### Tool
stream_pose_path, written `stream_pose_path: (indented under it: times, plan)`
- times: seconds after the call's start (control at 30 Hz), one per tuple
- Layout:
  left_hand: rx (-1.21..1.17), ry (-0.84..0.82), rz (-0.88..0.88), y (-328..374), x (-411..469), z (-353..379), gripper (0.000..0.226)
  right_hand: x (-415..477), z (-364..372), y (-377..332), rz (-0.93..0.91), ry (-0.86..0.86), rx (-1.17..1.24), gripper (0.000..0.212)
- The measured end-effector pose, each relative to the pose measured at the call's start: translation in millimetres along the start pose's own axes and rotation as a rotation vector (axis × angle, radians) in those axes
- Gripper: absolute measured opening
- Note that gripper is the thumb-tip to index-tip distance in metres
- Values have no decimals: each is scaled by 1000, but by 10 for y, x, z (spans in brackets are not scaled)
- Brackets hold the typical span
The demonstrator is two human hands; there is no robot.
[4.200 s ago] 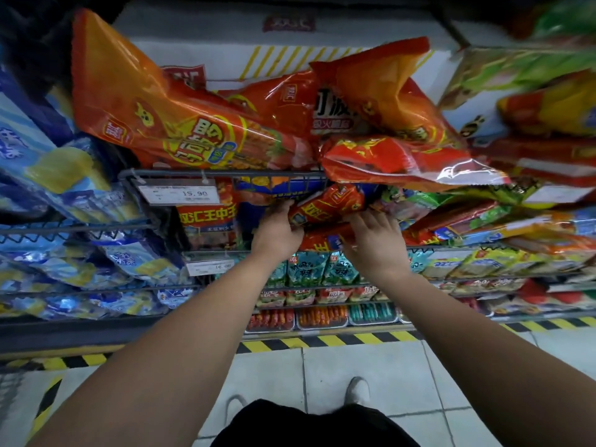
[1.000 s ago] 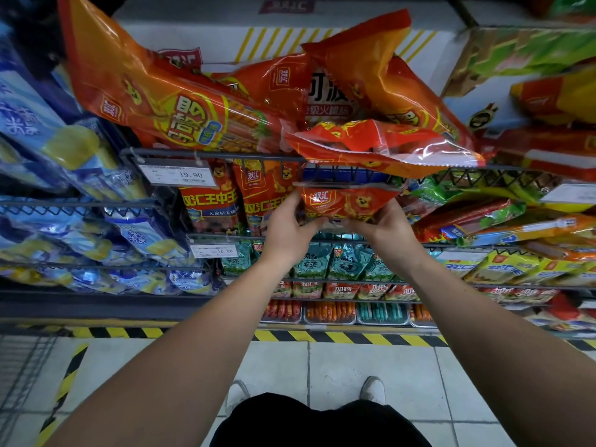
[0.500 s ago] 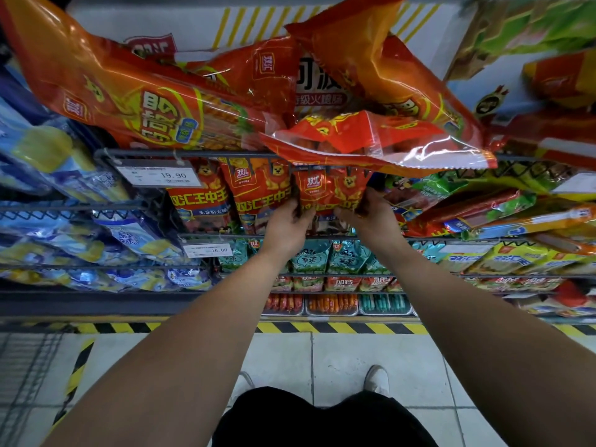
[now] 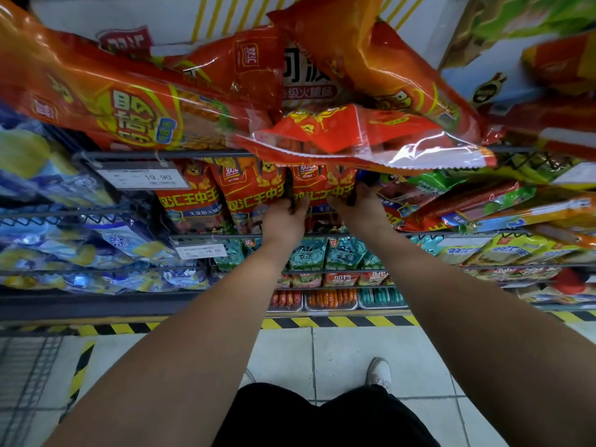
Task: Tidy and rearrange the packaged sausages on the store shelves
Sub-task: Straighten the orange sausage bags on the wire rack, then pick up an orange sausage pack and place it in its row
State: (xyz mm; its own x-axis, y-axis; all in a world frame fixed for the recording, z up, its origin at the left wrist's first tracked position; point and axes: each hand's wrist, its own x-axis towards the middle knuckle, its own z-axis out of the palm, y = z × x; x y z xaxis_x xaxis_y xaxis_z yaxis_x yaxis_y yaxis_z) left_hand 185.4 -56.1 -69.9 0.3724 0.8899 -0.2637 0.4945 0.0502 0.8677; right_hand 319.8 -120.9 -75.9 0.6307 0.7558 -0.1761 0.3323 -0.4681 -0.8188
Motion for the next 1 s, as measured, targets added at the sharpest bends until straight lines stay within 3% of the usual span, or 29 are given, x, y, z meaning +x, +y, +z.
stream_pose_path:
  times: [0.23, 0.37, 0.5, 0.67, 0.77, 1.0]
  plan:
    - [45, 17, 0, 20, -87, 4, 46, -425, -239, 76, -211, 270, -89, 39]
    - [66, 29, 17, -32, -160, 13, 43, -521, -600, 273, -204, 463, -268, 32]
    - [80, 85, 19, -110, -232, 52, 36, -544, -859, 370, -171, 622, -443, 44]
    - [63, 170, 21, -138, -364, 185, 23, -459, -1011, 409, -174, 547, -669, 68]
    - [75, 135, 2, -90, -449, 320, 22, -359, -1092, 390, -205, 440, -806, 78]
    - [55, 56, -54, 101, -628, 778, 22, -193, -1353, 270, -247, 266, -881, 87]
